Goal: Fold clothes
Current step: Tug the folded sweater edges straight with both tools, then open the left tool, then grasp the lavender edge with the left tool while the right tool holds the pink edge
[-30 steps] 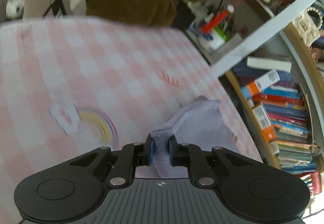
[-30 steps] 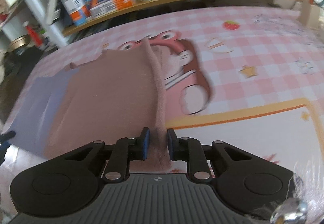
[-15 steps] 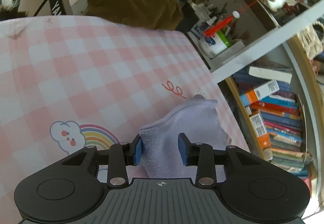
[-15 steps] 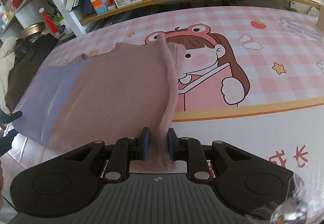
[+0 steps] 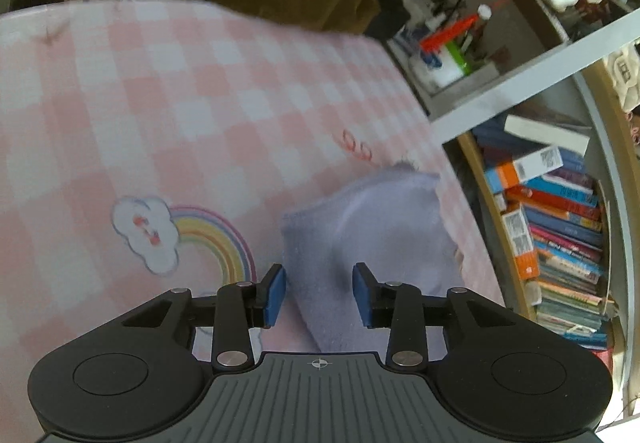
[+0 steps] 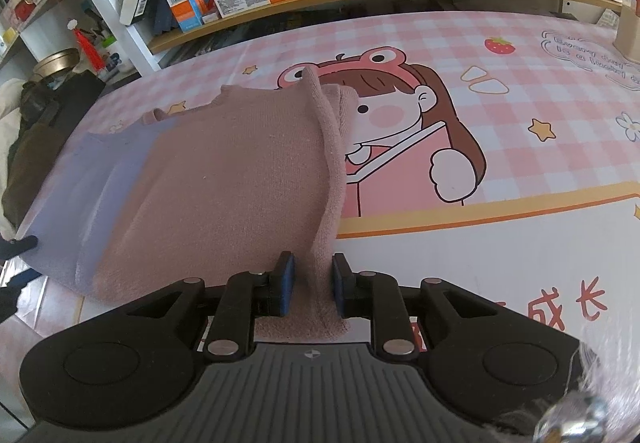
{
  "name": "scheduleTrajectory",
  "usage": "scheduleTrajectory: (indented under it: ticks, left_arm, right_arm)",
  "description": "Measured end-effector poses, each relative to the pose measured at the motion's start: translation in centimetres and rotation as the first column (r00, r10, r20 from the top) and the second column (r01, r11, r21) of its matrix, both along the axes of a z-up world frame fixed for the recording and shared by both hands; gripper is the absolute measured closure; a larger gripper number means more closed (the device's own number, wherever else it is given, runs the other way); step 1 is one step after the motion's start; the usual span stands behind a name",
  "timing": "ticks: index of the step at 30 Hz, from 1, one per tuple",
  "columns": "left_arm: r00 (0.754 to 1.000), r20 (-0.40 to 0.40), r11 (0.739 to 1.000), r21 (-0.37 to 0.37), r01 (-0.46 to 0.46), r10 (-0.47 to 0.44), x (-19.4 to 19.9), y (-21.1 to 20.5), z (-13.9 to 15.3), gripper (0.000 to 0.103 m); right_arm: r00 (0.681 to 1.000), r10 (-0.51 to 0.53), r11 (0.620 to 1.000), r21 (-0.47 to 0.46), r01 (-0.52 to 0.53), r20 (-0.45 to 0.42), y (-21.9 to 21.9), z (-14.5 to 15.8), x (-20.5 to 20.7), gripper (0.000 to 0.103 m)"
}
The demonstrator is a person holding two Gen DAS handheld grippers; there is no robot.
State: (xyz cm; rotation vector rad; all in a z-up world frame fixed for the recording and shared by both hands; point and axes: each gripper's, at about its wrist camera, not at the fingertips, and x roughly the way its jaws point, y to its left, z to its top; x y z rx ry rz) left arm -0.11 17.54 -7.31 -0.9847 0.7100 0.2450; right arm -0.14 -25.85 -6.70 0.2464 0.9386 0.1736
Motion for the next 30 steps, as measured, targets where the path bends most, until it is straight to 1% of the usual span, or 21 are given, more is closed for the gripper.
scheduleTrajectory:
  ticks: [4,7,8,10,11,13,15,17,19,22,25,27,30]
  left_arm:
    - [1.000,0.017,1.000,-0.010,-0.012,0.012,0.8,-0.2,-0.1,0.067]
    - [0.999,0.029,0.999,-0.030,-0.032,0.033,1.1,-0.2,-0.3,0.070]
    - [0.999,0.030,0.998,-0.037,-0.041,0.042,1.2,-0.2,-0.4,0.074]
    - [0.997,0.018,0.996,-0.047,-0.069,0.070,1.2,0.0,-0.7,0.086]
    - [0.996,0.013,0.995,-0.054,-0.082,0.083,1.2,0.1,-0.9,0.089]
    - [0.996,0.017,0.994,-0.066,-0.089,0.090,1.1,0.3,-1.0,0.092]
    - [0.996,0.031,0.994,-0.074,-0.085,0.087,1.0,0.4,-1.0,0.094]
    - [0.995,0.081,0.997,-0.059,-0.056,0.060,0.8,0.6,-0.4,0.096]
    - [0.989,0.148,1.000,-0.007,0.007,-0.005,0.7,0.4,0.7,0.096]
    - [0.962,0.241,0.990,0.094,0.108,-0.128,0.6,-0.1,2.5,0.096]
    - [0.951,0.229,0.970,0.172,0.171,-0.208,1.2,-0.9,3.2,0.095]
    - [0.959,0.211,0.975,0.151,0.161,-0.191,1.6,-0.5,2.6,0.095]
    - [0.974,0.166,0.986,0.096,0.138,-0.153,2.0,0.3,1.5,0.093]
  right_arm:
    - [1.000,0.004,1.000,-0.004,-0.004,0.001,0.0,0.0,0.0,0.084]
    - [1.000,0.009,1.000,-0.005,-0.009,0.003,0.0,0.0,0.0,0.084]
    - [1.000,0.012,1.000,-0.005,-0.012,0.004,0.0,0.0,0.0,0.084]
    - [1.000,0.015,1.000,-0.008,-0.015,0.005,0.1,0.0,0.0,0.084]
    - [1.000,0.017,1.000,-0.011,-0.017,0.005,0.2,0.0,0.0,0.084]
    - [1.000,0.017,1.000,-0.018,-0.017,0.006,0.3,0.1,0.0,0.084]
    - [1.000,0.012,0.999,-0.036,-0.012,0.007,0.4,0.2,-0.1,0.076]
    - [1.000,0.007,0.999,-0.042,-0.007,0.004,0.4,0.2,-0.2,0.075]
    - [1.000,0.004,0.999,-0.034,-0.004,-0.001,0.4,0.2,-0.5,0.074]
    - [1.000,-0.002,0.999,-0.035,0.002,0.000,0.7,0.2,-0.8,0.074]
    - [1.000,-0.007,0.999,-0.046,0.007,0.002,1.1,0.2,-0.8,0.074]
    - [1.000,-0.009,0.999,-0.049,0.009,0.002,1.1,0.2,-0.8,0.074]
    - [1.000,-0.012,0.999,-0.052,0.012,0.001,1.2,0.2,-0.8,0.074]
